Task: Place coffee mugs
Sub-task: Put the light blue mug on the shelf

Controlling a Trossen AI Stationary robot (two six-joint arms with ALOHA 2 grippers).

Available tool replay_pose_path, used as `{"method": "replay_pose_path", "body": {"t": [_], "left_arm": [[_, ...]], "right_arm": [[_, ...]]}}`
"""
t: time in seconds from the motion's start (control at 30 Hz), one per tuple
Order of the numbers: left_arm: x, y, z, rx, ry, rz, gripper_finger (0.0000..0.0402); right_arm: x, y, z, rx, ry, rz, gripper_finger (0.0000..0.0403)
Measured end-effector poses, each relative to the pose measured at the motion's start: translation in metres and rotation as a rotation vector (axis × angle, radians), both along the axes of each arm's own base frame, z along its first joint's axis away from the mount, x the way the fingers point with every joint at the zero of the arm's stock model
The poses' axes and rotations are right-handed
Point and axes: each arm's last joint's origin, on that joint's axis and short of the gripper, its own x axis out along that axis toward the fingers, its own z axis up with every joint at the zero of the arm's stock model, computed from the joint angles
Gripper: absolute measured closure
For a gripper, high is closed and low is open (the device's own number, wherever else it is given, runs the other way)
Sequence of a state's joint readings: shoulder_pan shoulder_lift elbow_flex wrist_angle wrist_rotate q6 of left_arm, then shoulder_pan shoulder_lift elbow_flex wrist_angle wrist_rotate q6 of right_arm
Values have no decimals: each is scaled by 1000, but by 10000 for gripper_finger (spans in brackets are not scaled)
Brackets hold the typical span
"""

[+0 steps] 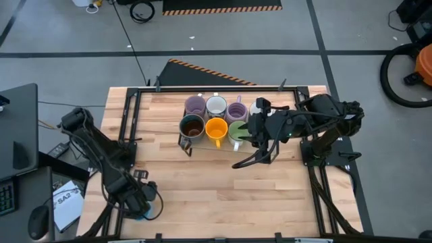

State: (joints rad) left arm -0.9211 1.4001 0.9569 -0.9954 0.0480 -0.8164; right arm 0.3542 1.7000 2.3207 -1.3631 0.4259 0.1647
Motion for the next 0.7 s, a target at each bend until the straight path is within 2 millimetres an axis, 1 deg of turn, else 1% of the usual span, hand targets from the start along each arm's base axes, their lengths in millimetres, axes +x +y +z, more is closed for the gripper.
{"method": "replay_pose_path", "body": {"t": [0.13, 0.27, 0.3, 0.43, 0.7], "left_arm": [[3, -4, -8, 25, 23, -9, 314], [9, -3, -13, 15, 56, 56, 372], [12, -2, -12, 3, 58, 81, 378], [25, 3, -12, -37, 42, 254, 377], [64, 24, -9, -166, -22, 632, 377]], "right_arm": [[0, 0, 0, 0, -1, 0, 265], [0, 0, 0, -1, -1, 1, 265], [0, 0, 0, -1, -1, 1, 265], [0, 0, 0, -1, -1, 1, 265], [0, 0, 0, -7, 1, 5, 265]]}}
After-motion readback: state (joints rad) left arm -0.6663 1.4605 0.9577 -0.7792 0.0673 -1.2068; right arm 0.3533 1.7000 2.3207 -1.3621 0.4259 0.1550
